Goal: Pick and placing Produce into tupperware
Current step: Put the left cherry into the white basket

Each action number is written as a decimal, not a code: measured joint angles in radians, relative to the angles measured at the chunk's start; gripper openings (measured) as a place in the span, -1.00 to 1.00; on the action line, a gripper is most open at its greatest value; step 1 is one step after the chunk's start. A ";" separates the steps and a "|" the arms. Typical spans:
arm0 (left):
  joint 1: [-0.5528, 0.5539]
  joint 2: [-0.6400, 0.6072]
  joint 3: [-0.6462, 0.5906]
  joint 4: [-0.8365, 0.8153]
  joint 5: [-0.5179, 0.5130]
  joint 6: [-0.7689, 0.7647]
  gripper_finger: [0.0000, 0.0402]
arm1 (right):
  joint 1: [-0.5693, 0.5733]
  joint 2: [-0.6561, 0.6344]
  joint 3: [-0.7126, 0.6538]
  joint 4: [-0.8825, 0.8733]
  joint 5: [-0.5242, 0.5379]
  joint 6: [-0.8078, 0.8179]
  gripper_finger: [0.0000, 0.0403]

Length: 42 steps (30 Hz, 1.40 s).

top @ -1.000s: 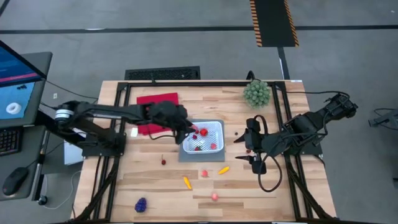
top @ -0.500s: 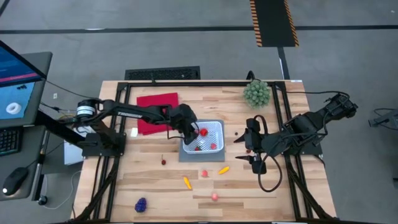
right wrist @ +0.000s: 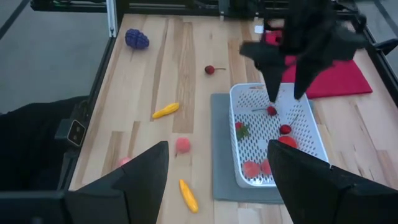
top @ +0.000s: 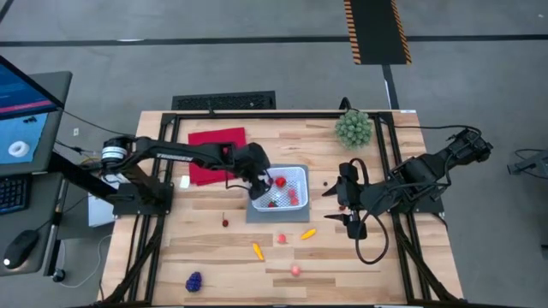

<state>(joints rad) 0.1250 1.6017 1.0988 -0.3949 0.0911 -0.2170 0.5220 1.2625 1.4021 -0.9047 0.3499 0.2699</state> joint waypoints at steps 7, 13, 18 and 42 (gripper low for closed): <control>-0.089 -0.155 0.035 -0.249 -0.125 -0.047 0.24 | 0.000 0.000 0.000 -0.003 0.000 0.000 0.47; -0.191 -0.221 0.035 -0.434 -0.197 -0.215 0.24 | 0.001 0.000 0.000 -0.007 0.000 0.003 0.47; -0.273 -0.221 0.030 -0.512 -0.203 -0.301 0.24 | 0.001 0.000 0.000 -0.007 -0.004 0.011 0.47; -0.490 -0.209 -0.248 -0.352 -0.202 -0.541 0.24 | 0.015 0.001 0.000 -0.023 -0.008 0.037 0.47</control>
<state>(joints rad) -0.3645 1.3930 0.8510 -0.7471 -0.1105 -0.7577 0.5369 1.2633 1.4021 -0.9276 0.3420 0.3069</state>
